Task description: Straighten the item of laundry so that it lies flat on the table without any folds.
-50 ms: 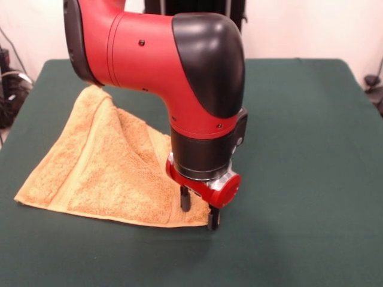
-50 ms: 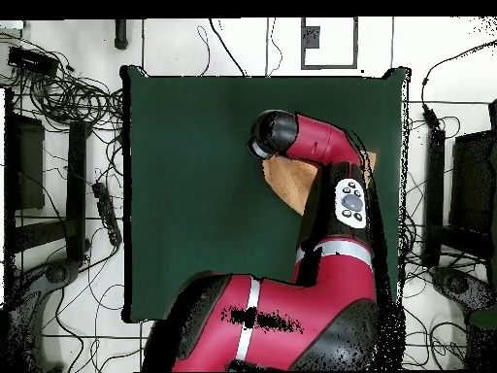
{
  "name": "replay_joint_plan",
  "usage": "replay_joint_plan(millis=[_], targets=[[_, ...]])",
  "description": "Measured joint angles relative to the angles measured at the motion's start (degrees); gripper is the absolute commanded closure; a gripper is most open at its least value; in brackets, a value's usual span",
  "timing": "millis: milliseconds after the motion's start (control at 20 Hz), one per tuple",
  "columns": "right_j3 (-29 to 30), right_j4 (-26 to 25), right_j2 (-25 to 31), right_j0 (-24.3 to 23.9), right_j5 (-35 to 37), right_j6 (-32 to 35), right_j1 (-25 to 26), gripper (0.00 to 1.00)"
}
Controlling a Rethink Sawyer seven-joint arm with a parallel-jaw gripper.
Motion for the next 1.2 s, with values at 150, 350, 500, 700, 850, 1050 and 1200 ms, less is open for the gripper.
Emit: replay_joint_plan(millis=[150, 350, 500, 700, 850, 1050, 1200], targets=[[0.02, 0.11, -0.05, 0.01, -0.02, 0.0, 0.01, 0.0], [0.21, 0.1, -0.34, 0.0, -0.01, 0.0, 0.01, 1.0], [0.29, 0.32, -0.65, 0.04, -0.02, 0.0, 0.01, 1.0], [0.3, 0.41, -0.74, 0.1, -0.02, 0.0, 0.02, 1.0], [0.31, 0.42, -0.8, 0.15, -0.02, 0.0, 0.02, 1.0], [0.39, 0.61, -0.94, 0.24, -0.04, 0.0, 0.01, 1.0], [0.6, 0.99, -1.04, 0.29, -0.04, 0.01, -0.08, 1.0]])
